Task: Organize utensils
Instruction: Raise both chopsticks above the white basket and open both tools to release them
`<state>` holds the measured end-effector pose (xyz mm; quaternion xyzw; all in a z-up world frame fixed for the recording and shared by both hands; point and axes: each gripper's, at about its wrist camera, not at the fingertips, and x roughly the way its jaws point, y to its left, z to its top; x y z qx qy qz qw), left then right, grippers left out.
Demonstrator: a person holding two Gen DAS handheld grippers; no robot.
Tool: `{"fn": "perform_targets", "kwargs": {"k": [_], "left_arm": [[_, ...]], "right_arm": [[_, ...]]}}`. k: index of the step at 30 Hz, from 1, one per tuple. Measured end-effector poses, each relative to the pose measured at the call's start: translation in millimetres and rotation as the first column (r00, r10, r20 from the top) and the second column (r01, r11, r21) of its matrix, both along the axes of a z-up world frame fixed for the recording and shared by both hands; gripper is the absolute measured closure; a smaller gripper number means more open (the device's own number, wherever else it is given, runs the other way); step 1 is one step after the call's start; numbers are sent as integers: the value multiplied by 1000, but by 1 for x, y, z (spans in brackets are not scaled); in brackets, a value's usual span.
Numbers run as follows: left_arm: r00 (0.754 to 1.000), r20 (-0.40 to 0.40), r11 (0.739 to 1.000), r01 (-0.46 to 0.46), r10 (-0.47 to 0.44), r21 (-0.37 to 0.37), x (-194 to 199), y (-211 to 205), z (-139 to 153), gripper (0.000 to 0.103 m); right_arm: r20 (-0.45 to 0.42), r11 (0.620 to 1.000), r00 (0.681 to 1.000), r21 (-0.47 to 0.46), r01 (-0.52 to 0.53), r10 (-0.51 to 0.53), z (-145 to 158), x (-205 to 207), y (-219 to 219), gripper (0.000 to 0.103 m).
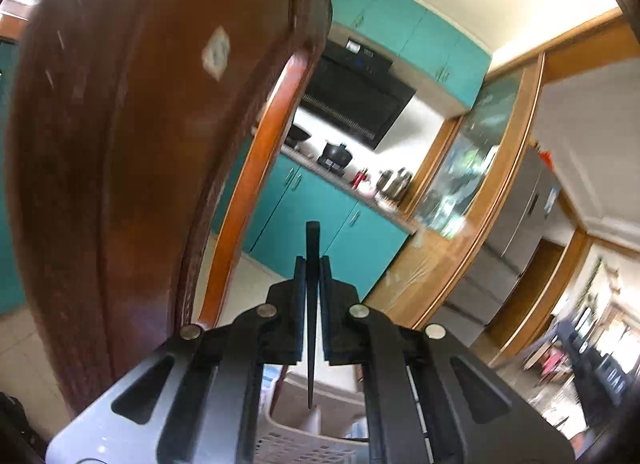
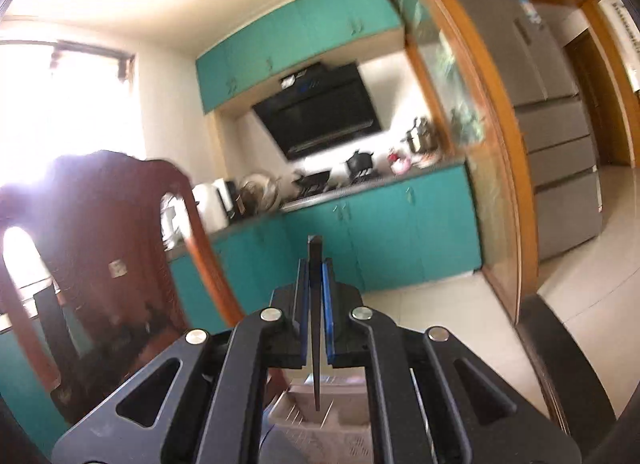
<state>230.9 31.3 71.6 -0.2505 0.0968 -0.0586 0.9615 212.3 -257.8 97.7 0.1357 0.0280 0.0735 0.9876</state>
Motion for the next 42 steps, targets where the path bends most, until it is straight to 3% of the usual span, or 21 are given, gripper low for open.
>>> {"fn": "perform_targets", "kwargs": {"k": [7,12,13,15,17,22,25,29,32,35,36,39,42], "left_arm": [[996,-92,996,27,-19,83,21,-21,-31,96],[990,-139,995,42,-29,93,29,-17,-44,96],[989,-143,994,44,-30,97,30,-17,-46,96],[988,-148,994,50,-35,97,29,-15,-49,95],[988,-150,994,56,-42,95,27,-12,-50,89],[986,-153,991,81,-64,111,21,-11,-52,67],[984,-161,985,95,-71,146,13,-11,-54,65],[982,-183,979,77,-42,191,7,-9,-60,63],[976,-214,977,71,-28,199,7,-6,-68,59],[965,-260,975,74,-17,209,11,-4,-79,59],[961,-278,973,75,-12,216,12,-4,-83,59],[947,-321,971,87,-11,221,17,-3,-91,59],[935,-353,971,102,-19,216,22,-2,-98,59]], "right_arm": [[-156,999,988,-41,-11,5,-50,47,6,96],[-239,997,971,-70,-22,5,-67,60,14,95],[-242,997,970,-69,-25,8,-69,59,14,92],[-231,997,973,-72,-20,3,-67,55,13,66],[-195,998,981,-57,-12,1,-61,42,9,57],[-165,992,983,-82,-99,84,-43,9,15,57],[-230,969,953,-101,-226,198,-42,-2,32,57],[-280,946,929,-147,-289,241,-67,-12,56,57],[-379,920,896,-216,-327,230,-115,2,81,57],[-579,923,792,-166,-347,194,-185,39,90,57],[-653,930,739,-144,-338,167,-212,55,92,57],[-744,939,659,-139,-315,111,-255,81,100,57],[-790,941,604,-120,-316,102,-276,90,109,57]]}}
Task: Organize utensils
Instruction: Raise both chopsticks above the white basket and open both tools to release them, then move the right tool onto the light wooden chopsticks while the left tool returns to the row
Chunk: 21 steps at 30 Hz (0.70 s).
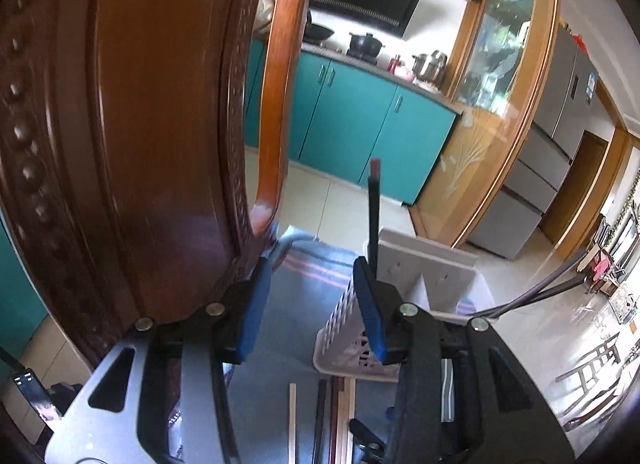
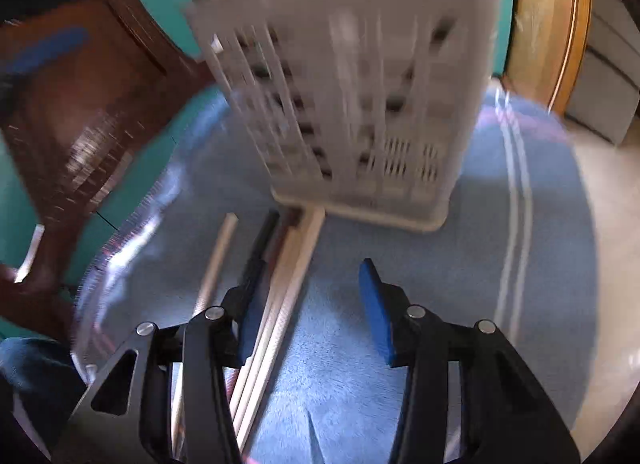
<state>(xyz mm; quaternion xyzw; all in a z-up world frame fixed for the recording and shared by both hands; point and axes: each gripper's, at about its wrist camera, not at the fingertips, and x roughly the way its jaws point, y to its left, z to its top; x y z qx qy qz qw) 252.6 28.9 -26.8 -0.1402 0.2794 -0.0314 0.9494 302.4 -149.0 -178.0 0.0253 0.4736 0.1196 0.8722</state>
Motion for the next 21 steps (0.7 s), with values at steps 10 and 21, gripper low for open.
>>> {"fn": "perform_targets", "kwargs": {"k": [10,21], "left_arm": [[992,-122,998,18,-10,64,5,-7,-33,57],[966,-252,991,90,-63,96,1,-27,-69,57]], "right_arm": [[-30,987,999,-158,14,-20,-8,-3,20,58],[-75,994,991,-16,108,-109,-8,-11,-18,91]]}}
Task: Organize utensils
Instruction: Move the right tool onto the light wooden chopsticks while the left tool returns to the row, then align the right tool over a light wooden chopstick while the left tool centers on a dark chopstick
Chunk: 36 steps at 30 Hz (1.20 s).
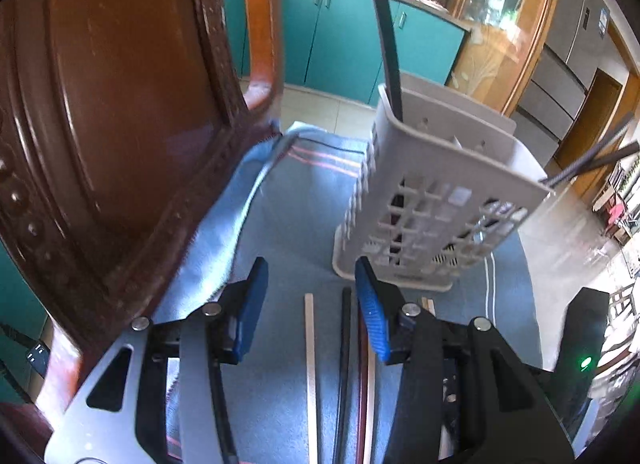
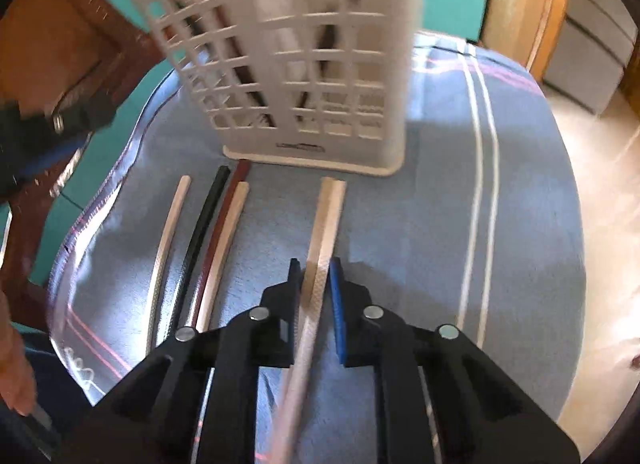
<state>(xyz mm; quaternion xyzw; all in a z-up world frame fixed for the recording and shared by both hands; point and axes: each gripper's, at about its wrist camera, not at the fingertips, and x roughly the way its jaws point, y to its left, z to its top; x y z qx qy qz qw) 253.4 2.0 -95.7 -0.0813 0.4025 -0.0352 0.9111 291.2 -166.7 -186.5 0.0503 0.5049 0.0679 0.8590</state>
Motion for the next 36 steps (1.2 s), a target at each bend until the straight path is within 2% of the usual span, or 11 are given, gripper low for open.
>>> {"fn": "perform_targets", "kwargs": {"k": [3,7,12,16,22,24,27,29,32,36], "left_arm": [[1000,-5,1000,9,-9,-1,-2,-1,-2,55],[1000,-14,1000,2,-2,-3,-2,2,-4,53],[999,-31,1000,-19,19,3,1,5,-8,53],[998,-64,1000,-26,26,1,7,5,-16,52],[995,-92,1000,-25,25,0,8,5,-24,52],[995,-97,1000,-26,26,5,9,5,-26,51],[993,-117,1000,-23,24,12,12,3,-32,50],[991,-135,1000,-23,25,16,14,3,-36,50],[986,-161,999,-29,33,27,18,5,-44,50],[979,-199,999,-29,36,41,23,3,-56,50]], "right_arm": [[17,994,999,103,34,-36,7,-11,-16,91],[43,984,997,171,50,-58,16,-17,-33,91],[26,985,992,124,116,-120,13,-15,-57,87],[17,992,996,98,85,-87,11,-19,-55,87],[39,999,998,-13,49,-49,8,-22,-46,86],[29,999,999,-24,44,-43,7,-21,-46,80],[43,991,999,-134,12,-7,5,-22,-33,80],[46,991,999,-131,32,-26,5,-22,-33,80],[35,993,996,-83,84,-81,7,-20,-46,90],[30,992,994,-54,110,-108,7,-19,-56,92]]}}
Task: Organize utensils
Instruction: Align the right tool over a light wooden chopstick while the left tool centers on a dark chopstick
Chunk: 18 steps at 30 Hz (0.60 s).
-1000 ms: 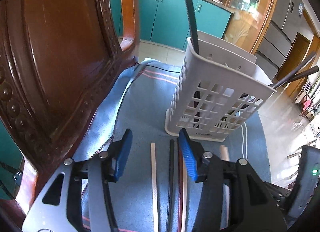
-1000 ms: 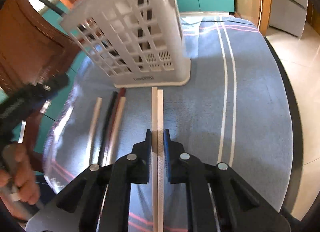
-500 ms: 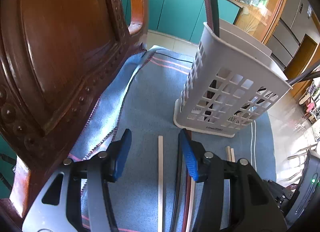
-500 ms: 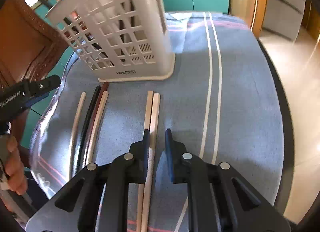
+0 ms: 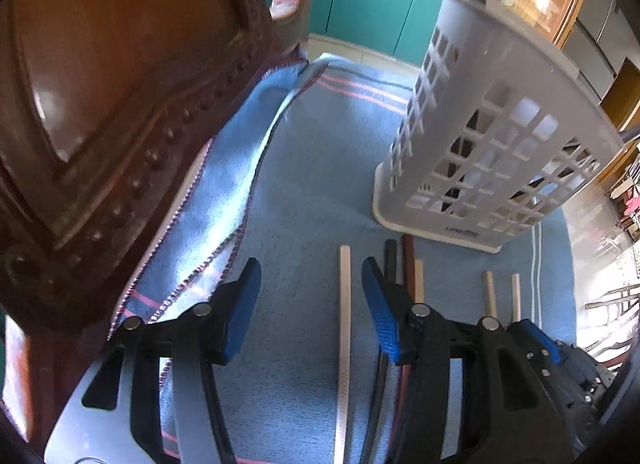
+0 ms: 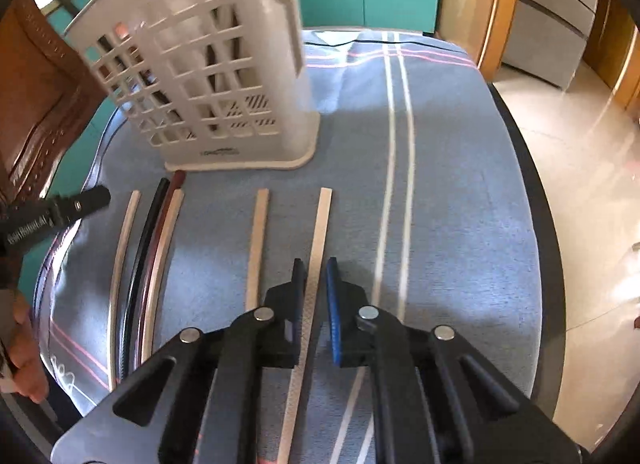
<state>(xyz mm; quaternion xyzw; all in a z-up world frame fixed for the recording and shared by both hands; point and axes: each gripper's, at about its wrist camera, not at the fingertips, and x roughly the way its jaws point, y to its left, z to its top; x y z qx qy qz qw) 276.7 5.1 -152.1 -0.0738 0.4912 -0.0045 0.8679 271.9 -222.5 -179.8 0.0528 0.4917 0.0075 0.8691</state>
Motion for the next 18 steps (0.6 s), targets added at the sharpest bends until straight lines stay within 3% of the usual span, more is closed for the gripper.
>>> {"fn": "perform_targets", "kwargs": {"k": [8,18], "left_arm": [[998,-46,998,45,-42,54,9,-23,-23,50],[998,-36,994,56,-53,91,8,-29,-25,50]], "right_arm": [[22,999,1000,-49,-17,18,1,-3,7,90],[50,997,999,-82,-14,18,2,-4,15,89]]}}
